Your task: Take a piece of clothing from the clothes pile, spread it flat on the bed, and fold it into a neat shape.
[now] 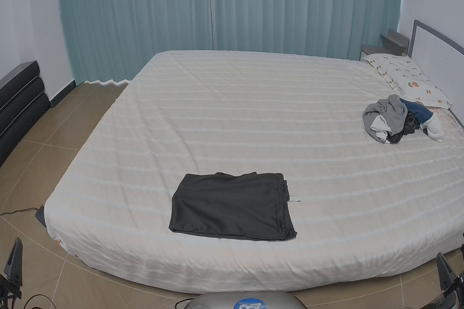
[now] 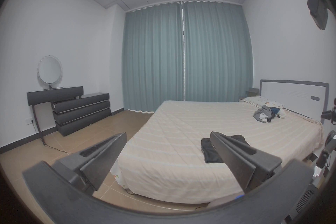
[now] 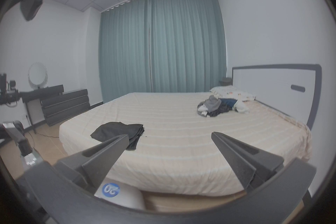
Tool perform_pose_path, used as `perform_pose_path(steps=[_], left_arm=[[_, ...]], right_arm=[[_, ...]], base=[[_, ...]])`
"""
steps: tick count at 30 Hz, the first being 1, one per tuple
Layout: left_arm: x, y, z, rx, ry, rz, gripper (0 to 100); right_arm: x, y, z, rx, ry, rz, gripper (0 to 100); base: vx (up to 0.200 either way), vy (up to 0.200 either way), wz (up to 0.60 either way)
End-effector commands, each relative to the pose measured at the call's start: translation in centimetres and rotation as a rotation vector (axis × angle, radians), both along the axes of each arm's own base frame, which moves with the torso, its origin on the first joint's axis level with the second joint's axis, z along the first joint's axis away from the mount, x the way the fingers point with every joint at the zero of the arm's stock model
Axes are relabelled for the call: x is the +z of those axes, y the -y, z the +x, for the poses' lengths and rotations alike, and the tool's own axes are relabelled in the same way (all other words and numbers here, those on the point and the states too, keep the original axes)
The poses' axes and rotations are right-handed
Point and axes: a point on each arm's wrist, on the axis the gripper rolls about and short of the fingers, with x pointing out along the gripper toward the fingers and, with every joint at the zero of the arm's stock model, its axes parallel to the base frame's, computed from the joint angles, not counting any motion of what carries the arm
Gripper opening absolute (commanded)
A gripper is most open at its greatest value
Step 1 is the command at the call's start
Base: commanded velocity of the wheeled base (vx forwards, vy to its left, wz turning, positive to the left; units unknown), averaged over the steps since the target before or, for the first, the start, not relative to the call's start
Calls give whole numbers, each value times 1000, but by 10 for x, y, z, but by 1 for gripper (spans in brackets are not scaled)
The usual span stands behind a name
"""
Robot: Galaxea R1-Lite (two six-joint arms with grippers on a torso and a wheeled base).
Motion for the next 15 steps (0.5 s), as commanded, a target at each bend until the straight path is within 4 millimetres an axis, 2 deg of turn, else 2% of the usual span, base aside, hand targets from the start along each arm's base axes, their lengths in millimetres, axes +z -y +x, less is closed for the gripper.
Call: perform_pose_path(steps=[1, 4, 8, 12, 15], left_arm=[[-14, 1, -8, 32, 33, -12, 100], [-27, 0, -10, 2, 47, 9, 100], [-34, 0, -5, 2, 50, 11, 100], [-61, 0, 13, 0, 105, 26, 100], [-62, 0, 15, -1, 122, 35, 100]], right_arm=[[-31, 1, 11, -7, 135, -92, 100], [-30, 1, 11, -15, 139, -98, 100], [-31, 2, 11, -30, 137, -87, 100], [-31, 1, 11, -26, 135, -79, 100], [-31, 1, 11, -27, 132, -72, 100]], base=[[0, 0, 0], [0, 0, 0], [0, 0, 0], [0, 0, 0], [0, 0, 0]])
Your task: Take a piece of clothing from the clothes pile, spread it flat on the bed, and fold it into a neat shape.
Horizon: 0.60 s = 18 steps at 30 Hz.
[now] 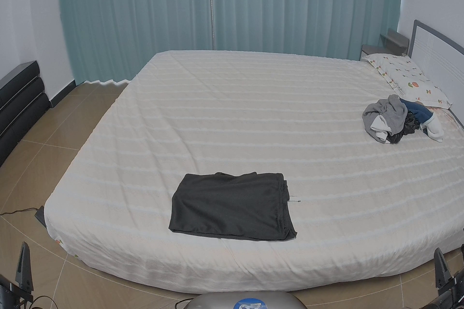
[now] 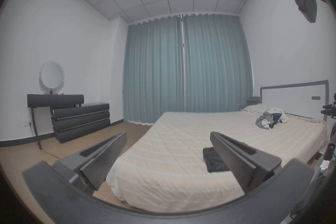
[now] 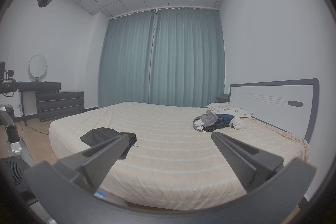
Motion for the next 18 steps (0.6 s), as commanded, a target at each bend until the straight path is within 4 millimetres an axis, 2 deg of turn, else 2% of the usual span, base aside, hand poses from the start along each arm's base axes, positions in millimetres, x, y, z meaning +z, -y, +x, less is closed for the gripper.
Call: perform_pose_path(steps=[1, 9, 15, 18], left_arm=[[-28, 0, 10, -19, -32, 17, 100], [-33, 2, 11, -114, -79, 23, 100], [-33, 3, 11, -156, -80, -13, 100], [-33, 3, 11, -151, -82, -32, 100]], right_arm=[[-7, 0, 1, -9, -22, 42, 100], [-8, 1, 1, -17, -31, 86, 100], [-8, 3, 1, -133, -26, 89, 100], [-7, 3, 1, -143, -17, 13, 100]], base=[[0, 0, 0], [0, 0, 0], [0, 0, 0], [0, 0, 0]])
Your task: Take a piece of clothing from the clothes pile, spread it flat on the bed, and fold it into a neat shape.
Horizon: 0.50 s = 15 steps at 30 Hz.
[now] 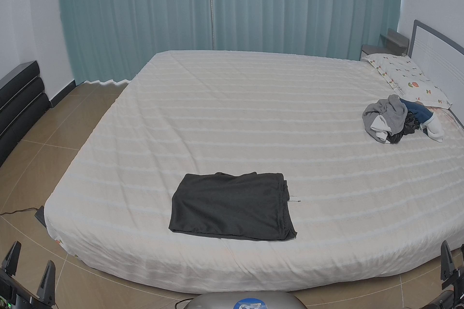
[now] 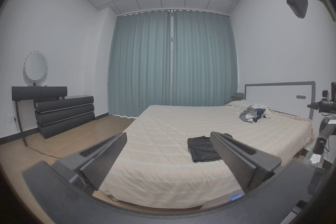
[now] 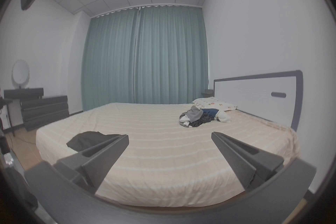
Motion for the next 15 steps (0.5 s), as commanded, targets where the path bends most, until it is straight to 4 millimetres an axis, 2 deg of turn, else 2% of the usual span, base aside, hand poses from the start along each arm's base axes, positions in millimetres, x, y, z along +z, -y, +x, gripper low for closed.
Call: perform_pose_path(steps=[1, 5, 10, 15], left_arm=[[-5, 0, 1, 13, -17, -11, 100], [-5, -2, 1, 80, -13, -12, 100], [-5, -2, 1, 75, -13, -17, 100], [-5, -1, 1, 34, -15, 6, 100]], right_arm=[[-4, 0, 1, 15, -12, -77, 100], [-5, -2, 1, 105, -7, -63, 100], [-4, -3, 1, 141, -1, 8, 100], [-2, -6, 0, 255, 22, -54, 100]], base=[[0, 0, 0], [0, 0, 0], [0, 0, 0], [0, 0, 0]])
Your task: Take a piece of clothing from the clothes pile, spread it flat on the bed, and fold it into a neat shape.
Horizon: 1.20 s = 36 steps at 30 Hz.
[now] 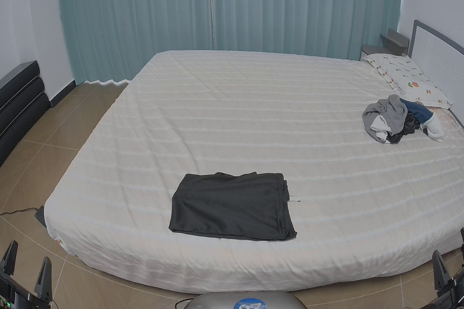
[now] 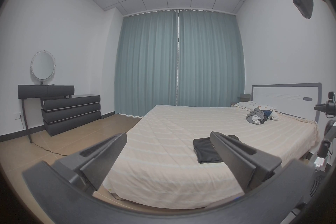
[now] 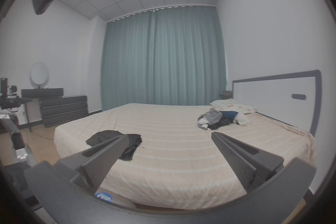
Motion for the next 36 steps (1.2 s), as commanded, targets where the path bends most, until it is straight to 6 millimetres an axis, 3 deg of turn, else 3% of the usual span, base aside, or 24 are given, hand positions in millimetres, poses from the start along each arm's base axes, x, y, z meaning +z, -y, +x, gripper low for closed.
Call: perform_pose_path(steps=[1, 5, 19, 25, 36], left_arm=[[-5, 1, 1, -23, -14, 25, 100], [-5, 0, 1, -16, -12, 30, 100], [-5, 2, 1, -84, -19, 28, 100], [-5, -3, 1, 134, -22, 40, 100], [-11, 0, 1, -5, -75, 23, 100]], right_arm=[[-6, -1, 1, 64, -14, -27, 100], [-13, 1, 1, -45, -88, -4, 100], [-13, 1, 1, -33, -85, 31, 100], [-13, 1, 1, -33, -84, 24, 100], [-13, 1, 1, -35, -84, 19, 100]], base=[[0, 0, 0], [0, 0, 0], [0, 0, 0], [0, 0, 0], [0, 0, 0]])
